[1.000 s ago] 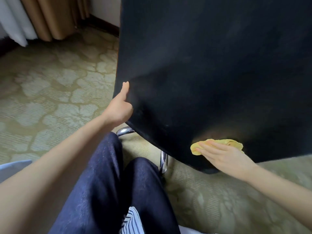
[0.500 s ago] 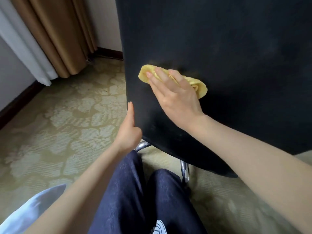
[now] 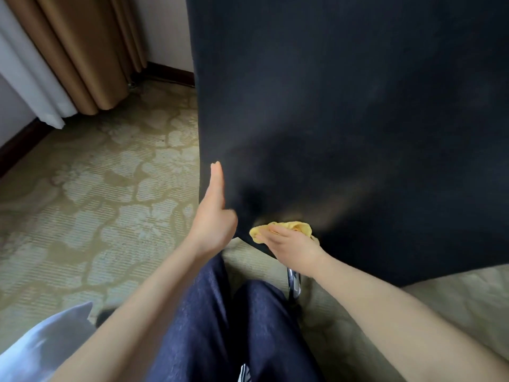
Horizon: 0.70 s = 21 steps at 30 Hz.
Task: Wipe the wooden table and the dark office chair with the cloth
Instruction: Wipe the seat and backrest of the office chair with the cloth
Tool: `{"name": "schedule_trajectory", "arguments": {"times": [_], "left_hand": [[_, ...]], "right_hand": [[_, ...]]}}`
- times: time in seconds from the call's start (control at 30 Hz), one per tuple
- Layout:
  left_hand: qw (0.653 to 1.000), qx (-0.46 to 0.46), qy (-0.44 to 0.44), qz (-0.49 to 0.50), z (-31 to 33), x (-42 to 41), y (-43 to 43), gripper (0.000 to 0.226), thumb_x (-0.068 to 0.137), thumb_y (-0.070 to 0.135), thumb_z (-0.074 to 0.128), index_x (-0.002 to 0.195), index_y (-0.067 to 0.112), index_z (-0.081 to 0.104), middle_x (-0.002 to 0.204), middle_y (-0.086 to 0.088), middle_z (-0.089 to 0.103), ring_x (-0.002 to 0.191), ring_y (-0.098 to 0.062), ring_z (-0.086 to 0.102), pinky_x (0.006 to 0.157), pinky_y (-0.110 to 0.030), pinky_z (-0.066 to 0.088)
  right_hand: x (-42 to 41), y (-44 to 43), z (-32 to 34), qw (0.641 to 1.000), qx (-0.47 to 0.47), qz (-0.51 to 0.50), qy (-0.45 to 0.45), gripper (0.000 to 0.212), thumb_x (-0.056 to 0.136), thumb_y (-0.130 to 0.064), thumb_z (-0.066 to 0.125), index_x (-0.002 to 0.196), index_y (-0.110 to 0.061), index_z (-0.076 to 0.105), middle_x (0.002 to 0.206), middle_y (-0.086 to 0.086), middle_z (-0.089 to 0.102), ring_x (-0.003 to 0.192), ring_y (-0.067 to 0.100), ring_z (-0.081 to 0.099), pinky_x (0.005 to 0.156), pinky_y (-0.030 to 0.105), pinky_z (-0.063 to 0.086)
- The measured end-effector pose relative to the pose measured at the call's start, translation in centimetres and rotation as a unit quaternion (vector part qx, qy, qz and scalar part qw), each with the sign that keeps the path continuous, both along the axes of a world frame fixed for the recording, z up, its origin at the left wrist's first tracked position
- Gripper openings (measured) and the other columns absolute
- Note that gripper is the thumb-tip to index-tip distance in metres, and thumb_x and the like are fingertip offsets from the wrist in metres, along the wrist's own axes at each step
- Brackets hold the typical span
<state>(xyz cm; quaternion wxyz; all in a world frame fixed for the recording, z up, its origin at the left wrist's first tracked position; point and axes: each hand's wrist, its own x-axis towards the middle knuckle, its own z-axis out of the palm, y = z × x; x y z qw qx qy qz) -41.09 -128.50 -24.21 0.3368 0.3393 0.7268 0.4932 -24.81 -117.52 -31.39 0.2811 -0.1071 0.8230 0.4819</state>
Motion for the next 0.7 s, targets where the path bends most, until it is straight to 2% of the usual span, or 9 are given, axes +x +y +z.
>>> {"name": "schedule_trajectory", "arguments": {"times": [0.07,0.1,0.13,0.17,0.2,0.3,0.4,0.53,0.7], "left_hand": [[1.000,0.012,0.013,-0.007,0.7,0.7,0.1,0.093,0.076,-0.017,0.032,0.152,0.025,-0.003,0.156,0.016,0.001,0.129,0.014,0.000,0.086,0.014,0.004],[1.000,0.021,0.021,-0.010,1.2,1.0,0.1,0.093,0.076,-0.018,0.032,0.152,0.024,-0.003,0.156,0.016,-0.001,0.128,0.015,-0.001,0.088,0.013,0.002],[0.999,0.028,0.025,-0.011,1.6,1.3,0.2,0.093,0.076,-0.018,0.031,0.152,0.023,-0.003,0.157,0.015,-0.002,0.127,0.016,-0.003,0.090,0.012,0.000],[0.999,0.036,0.031,-0.012,2.2,1.5,0.2,0.092,0.076,-0.018,0.031,0.152,0.022,-0.003,0.157,0.015,-0.002,0.127,0.017,-0.003,0.093,0.010,0.000],[0.998,0.041,0.037,-0.011,2.8,2.0,0.2,0.092,0.077,-0.018,0.031,0.152,0.022,-0.004,0.157,0.015,-0.003,0.129,0.016,-0.003,0.098,0.006,0.001],[0.996,0.041,0.074,-0.014,4.6,3.5,-0.3,0.090,0.079,-0.017,0.032,0.151,0.022,-0.004,0.158,0.011,-0.008,0.142,0.000,-0.006,0.112,-0.015,0.003],[0.993,0.052,0.104,-0.031,6.5,4.6,-0.6,0.089,0.080,-0.016,0.034,0.151,0.022,-0.005,0.158,0.008,-0.011,0.145,-0.008,-0.008,0.118,-0.029,0.002],[0.986,0.079,0.139,-0.053,9.9,5.8,-1.2,0.089,0.082,-0.016,0.034,0.150,0.025,-0.007,0.157,0.011,-0.013,0.145,-0.008,-0.010,0.120,-0.037,0.003],[0.976,0.107,0.179,-0.057,13.1,6.3,-1.4,0.089,0.085,-0.013,0.035,0.149,0.030,-0.009,0.155,0.016,-0.018,0.144,-0.006,-0.014,0.120,-0.040,0.002]], "right_hand": [[2.6,0.6,-0.5,1.000,0.018,-0.007,0.004,0.051,0.099,-0.021,0.043,0.148,-0.015,0.030,0.155,-0.004,0.029,0.147,0.016,0.003,0.107,0.036,-0.016],[3.7,1.0,-0.3,0.998,0.018,-0.021,0.064,0.050,0.101,-0.029,0.037,0.149,-0.024,0.024,0.147,-0.020,0.039,0.144,0.004,0.006,0.104,0.032,-0.017],[4.4,1.4,0.5,0.988,-0.013,-0.037,0.152,0.047,0.100,-0.041,0.035,0.146,-0.035,0.026,0.132,-0.036,0.046,0.138,-0.010,0.014,0.104,0.025,-0.015],[5.0,1.8,1.7,0.979,-0.042,-0.058,0.190,0.041,0.094,-0.051,0.043,0.135,-0.049,0.042,0.120,-0.044,0.050,0.130,-0.018,0.026,0.107,0.019,-0.008],[5.5,2.0,3.1,0.978,-0.059,-0.036,0.198,0.036,0.086,-0.053,0.057,0.121,-0.052,0.056,0.118,-0.041,0.053,0.125,-0.016,0.038,0.111,0.018,0.004],[7.0,2.8,7.5,0.978,-0.048,0.078,0.189,0.042,0.072,-0.031,0.078,0.112,-0.024,0.071,0.131,-0.012,0.059,0.126,0.005,0.050,0.110,0.026,0.031],[7.0,2.4,12.5,0.964,-0.067,0.081,0.243,0.045,0.073,-0.022,0.078,0.116,-0.018,0.070,0.134,-0.007,0.057,0.126,0.010,0.051,0.109,0.027,0.034],[7.0,1.5,18.8,0.946,-0.049,0.066,0.315,0.045,0.074,-0.013,0.076,0.119,-0.014,0.068,0.137,-0.002,0.055,0.128,0.017,0.051,0.108,0.032,0.038],[6.6,1.2,25.5,0.899,-0.028,0.100,0.426,0.039,0.090,0.002,0.050,0.124,-0.012,0.065,0.137,-0.001,0.056,0.124,0.021,0.054,0.106,0.035,0.042]]}}
